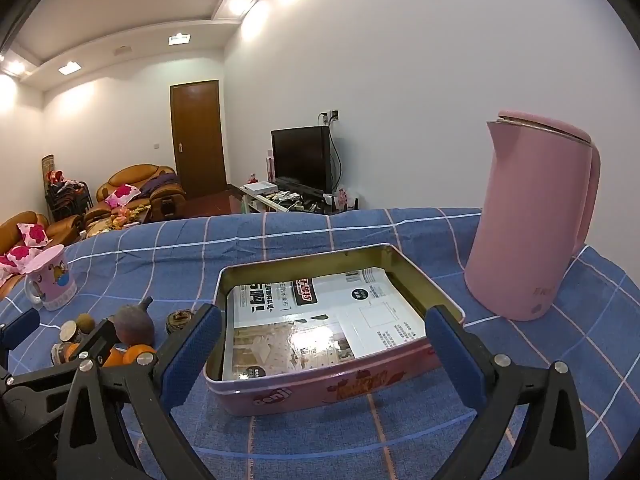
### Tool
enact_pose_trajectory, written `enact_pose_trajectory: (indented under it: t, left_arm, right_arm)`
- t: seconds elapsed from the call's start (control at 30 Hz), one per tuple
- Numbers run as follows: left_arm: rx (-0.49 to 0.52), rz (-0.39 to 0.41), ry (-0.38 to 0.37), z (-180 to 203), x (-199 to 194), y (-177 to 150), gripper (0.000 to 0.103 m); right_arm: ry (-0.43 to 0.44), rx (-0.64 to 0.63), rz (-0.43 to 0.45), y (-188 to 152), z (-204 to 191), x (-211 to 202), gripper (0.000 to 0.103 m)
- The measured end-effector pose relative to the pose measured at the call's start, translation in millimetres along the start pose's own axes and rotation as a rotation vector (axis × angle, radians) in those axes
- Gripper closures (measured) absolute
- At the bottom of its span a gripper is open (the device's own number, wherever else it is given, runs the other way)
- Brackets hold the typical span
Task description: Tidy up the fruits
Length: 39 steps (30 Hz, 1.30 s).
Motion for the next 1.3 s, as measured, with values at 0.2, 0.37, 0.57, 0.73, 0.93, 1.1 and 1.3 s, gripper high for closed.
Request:
enact_pose_trajectory:
  t: [0.2, 0.37, 0.57, 0.73, 0.93, 1.1, 1.3]
  left_arm:
    - [0.000, 0.000, -0.002, 0.4, -0.5, -0.6, 0.000]
    - [0.000, -0.001, -0.003, -0.1, -0.4, -0.7, 0.000]
    - [0.001, -0.002, -0.004, -0.1, -0.1, -1.2, 0.000]
    - [-0.002, -0.003, -0.002, 0.4, 0.0, -1.4, 0.000]
    - [-0.002, -0.004, -0.004, -0.6, -0.2, -2.2, 0.000]
    - [-0.001, -0.006, -0.005, -0.1, -0.4, -2.6, 0.000]
    - [0.001, -0.006, -0.005, -0.9, 0.0, -3.3, 0.000]
  right_arm:
    - [0.000, 0.001, -0.001, 0.2, 1.4, -0.6, 0.001]
    - [0.000, 0.002, 0.001, 0.2, 1.6, -1.4, 0.001]
    - [0.000, 0.002, -0.003, 0.7, 1.7, -1.8, 0.001]
    - [0.000, 0.002, -0.001, -0.3, 1.6, -2.1, 0.001]
    - [-0.002, 0.003, -0.001, -0.3, 1.9, -1.1, 0.001]
    - [-0.003, 0.003, -0.001, -1.1, 1.2, -0.4, 0.001]
    - [-0.002, 0.004, -0.002, -1.0, 1.3, -0.3, 0.001]
Point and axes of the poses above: each gripper's, at about its wrist camera, not at the fingertips, and x roughly the way its jaws point, z to its right, y to its top, the point moved 7 cm from there along x, roughly the way its jaws point, and after that the axes turned 14 degrees about -z, right-handed, at the moved point
